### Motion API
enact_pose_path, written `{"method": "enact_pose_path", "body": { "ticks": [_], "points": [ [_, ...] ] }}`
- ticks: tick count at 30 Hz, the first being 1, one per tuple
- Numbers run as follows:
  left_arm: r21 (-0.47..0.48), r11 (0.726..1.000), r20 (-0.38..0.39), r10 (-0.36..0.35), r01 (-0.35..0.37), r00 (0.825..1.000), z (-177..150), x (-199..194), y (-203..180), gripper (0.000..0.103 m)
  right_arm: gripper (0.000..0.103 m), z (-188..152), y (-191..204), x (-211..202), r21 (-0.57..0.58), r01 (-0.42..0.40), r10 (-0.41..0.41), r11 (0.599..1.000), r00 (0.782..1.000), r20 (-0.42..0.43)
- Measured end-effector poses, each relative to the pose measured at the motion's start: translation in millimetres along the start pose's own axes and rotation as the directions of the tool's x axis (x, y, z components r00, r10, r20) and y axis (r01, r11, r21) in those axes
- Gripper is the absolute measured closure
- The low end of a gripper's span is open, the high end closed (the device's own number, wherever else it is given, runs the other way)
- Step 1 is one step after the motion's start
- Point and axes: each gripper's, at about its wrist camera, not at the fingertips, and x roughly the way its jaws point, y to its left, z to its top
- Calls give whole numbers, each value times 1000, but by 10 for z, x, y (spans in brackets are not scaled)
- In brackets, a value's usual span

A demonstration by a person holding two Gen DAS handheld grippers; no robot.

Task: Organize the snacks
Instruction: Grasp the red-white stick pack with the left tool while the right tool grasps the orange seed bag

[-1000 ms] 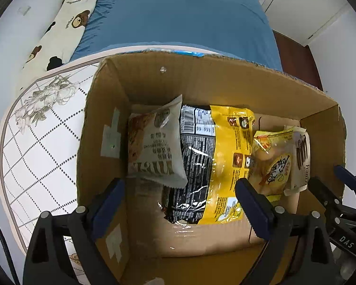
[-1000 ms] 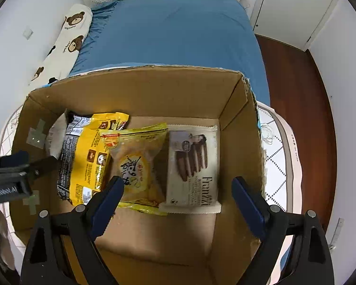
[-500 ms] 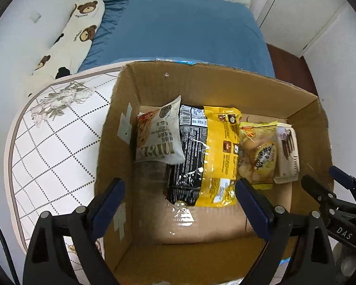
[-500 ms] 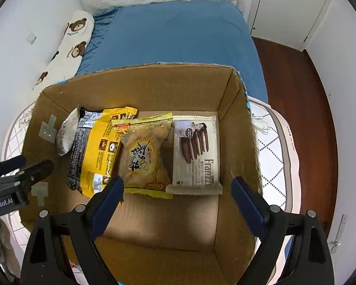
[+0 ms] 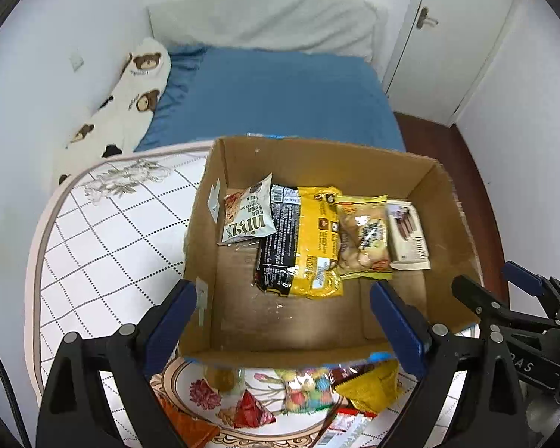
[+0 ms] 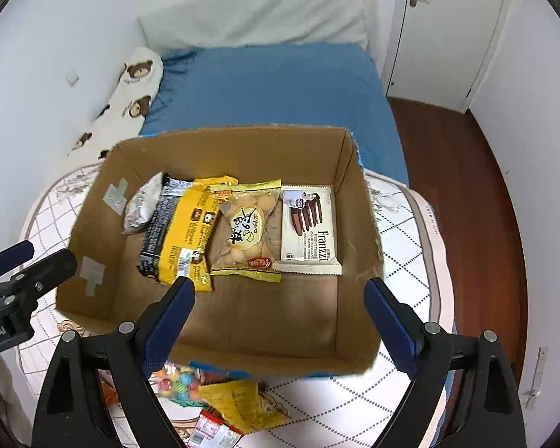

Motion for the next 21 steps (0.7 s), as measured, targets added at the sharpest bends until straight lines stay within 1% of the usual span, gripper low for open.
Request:
{"method": "enact_pose_path", "body": {
  "ticks": [3,8,10,13,17,19,21],
  "points": [
    [13,1000,46,2,-3,999,-110,-212,-26,8,9,-102,24,-230,-2,4,-4,1000,999,45],
    [8,1000,92,-8,7,996,-285,-509,-37,8,9,-281,89,-608,-10,9,-8,1000,994,108],
    [2,1000,108,-10,10,994,-345,-617,-41,8,9,-370,113,-742,-5,-1,2,1000,992,124],
    [-5,1000,121,-17,18,993,-473,-754,-42,8,9,-532,145,-885,5,-28,27,1000,992,121],
    [-11,1000,95,-19,20,995,-723,-799,6,8,9,-835,174,-916,27,-66,64,997,995,74],
    [-14,1000,63,3,-2,998,-890,-746,60,8,9,-1046,188,-834,46,-85,84,995,996,18],
    [-20,1000,20,22,-22,1000,-1089,-642,120,8,9,-1312,197,-697,75,-110,114,991,992,-55]
  ]
}}
